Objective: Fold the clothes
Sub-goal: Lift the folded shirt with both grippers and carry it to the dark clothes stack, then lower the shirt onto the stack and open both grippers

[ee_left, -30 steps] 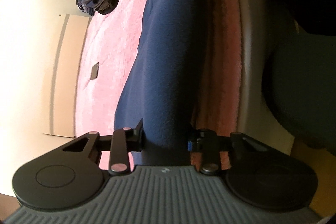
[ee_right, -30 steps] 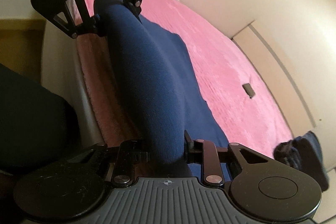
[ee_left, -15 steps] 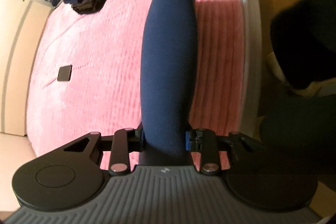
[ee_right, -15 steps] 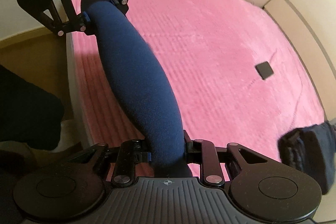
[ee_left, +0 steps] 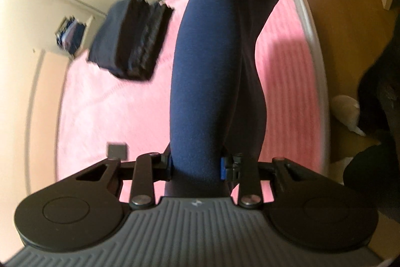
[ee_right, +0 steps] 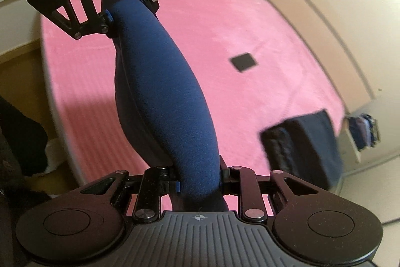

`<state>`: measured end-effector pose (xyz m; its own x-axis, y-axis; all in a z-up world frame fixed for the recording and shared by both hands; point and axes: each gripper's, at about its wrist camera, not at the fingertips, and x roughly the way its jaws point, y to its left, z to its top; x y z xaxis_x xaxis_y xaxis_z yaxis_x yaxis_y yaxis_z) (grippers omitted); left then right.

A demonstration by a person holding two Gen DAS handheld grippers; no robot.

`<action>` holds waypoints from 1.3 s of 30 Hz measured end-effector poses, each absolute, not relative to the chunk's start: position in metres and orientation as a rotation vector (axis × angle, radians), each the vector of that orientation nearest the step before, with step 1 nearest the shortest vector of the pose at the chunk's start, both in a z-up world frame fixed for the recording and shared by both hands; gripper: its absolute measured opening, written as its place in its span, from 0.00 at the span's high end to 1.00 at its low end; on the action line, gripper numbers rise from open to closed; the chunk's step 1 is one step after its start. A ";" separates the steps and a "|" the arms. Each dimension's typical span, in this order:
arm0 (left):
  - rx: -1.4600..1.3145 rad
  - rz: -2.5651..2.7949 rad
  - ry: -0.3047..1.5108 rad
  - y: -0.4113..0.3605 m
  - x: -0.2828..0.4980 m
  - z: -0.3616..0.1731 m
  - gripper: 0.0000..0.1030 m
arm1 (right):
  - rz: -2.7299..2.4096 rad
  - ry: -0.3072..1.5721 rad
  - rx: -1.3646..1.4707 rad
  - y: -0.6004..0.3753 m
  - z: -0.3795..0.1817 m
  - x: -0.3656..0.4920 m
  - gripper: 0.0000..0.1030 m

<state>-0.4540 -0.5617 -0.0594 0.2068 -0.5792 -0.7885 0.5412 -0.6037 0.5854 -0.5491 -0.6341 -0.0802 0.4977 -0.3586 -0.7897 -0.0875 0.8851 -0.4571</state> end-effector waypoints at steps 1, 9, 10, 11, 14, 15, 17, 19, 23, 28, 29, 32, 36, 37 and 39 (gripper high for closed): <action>1.572 -1.564 -0.057 -0.574 -0.457 -0.056 0.73 | -0.188 1.045 -0.485 -0.642 -0.074 -0.554 0.77; 1.518 -1.627 -0.209 -0.655 -0.460 -0.037 0.73 | -0.323 1.070 -0.516 -0.701 -0.050 -0.558 0.77; 1.510 -1.637 -0.232 -0.666 -0.458 -0.036 0.73 | -0.342 1.077 -0.521 -0.710 -0.048 -0.556 0.77; 1.501 -1.649 -0.252 -0.677 -0.455 -0.035 0.73 | -0.359 1.086 -0.519 -0.718 -0.045 -0.553 0.77; 1.467 -1.669 -0.321 -0.714 -0.444 -0.033 0.73 | -0.408 1.098 -0.532 -0.745 -0.035 -0.546 0.77; 1.461 -1.672 -0.339 -0.726 -0.440 -0.033 0.73 | -0.422 1.104 -0.535 -0.756 -0.032 -0.542 0.77; 1.453 -1.671 -0.370 -0.753 -0.435 -0.031 0.73 | -0.449 1.111 -0.547 -0.778 -0.028 -0.535 0.77; 1.435 -1.672 -0.393 -0.780 -0.429 -0.027 0.73 | -0.470 1.109 -0.557 -0.802 -0.020 -0.531 0.77; 1.401 -1.642 -0.420 -0.833 -0.421 -0.020 0.73 | -0.485 1.089 -0.606 -0.856 -0.008 -0.524 0.77; 1.361 -1.562 -0.399 -0.914 -0.407 -0.017 0.73 | -0.457 1.046 -0.693 -0.939 -0.001 -0.510 0.77; 1.356 -1.542 -0.389 -0.930 -0.405 -0.017 0.73 | -0.447 1.033 -0.711 -0.958 0.002 -0.506 0.77; 1.335 -1.487 -0.365 -0.982 -0.397 -0.014 0.73 | -0.432 0.992 -0.761 -1.017 0.008 -0.495 0.77; 1.304 -1.396 -0.381 -1.052 -0.382 -0.011 0.73 | -0.463 0.928 -0.838 -1.087 0.012 -0.476 0.77; 1.289 -1.372 -0.388 -1.068 -0.378 -0.013 0.73 | -0.485 0.899 -0.856 -1.100 0.011 -0.472 0.77; 1.264 -1.333 -0.399 -1.097 -0.370 -0.023 0.73 | -0.524 0.853 -0.878 -1.111 -0.001 -0.472 0.77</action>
<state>-0.3704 -1.0970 -0.0225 0.2856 -0.8615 -0.4199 0.4894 -0.2456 0.8367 -0.4721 -1.1108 -0.0009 0.5687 -0.7049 -0.4240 0.0601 0.5497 -0.8332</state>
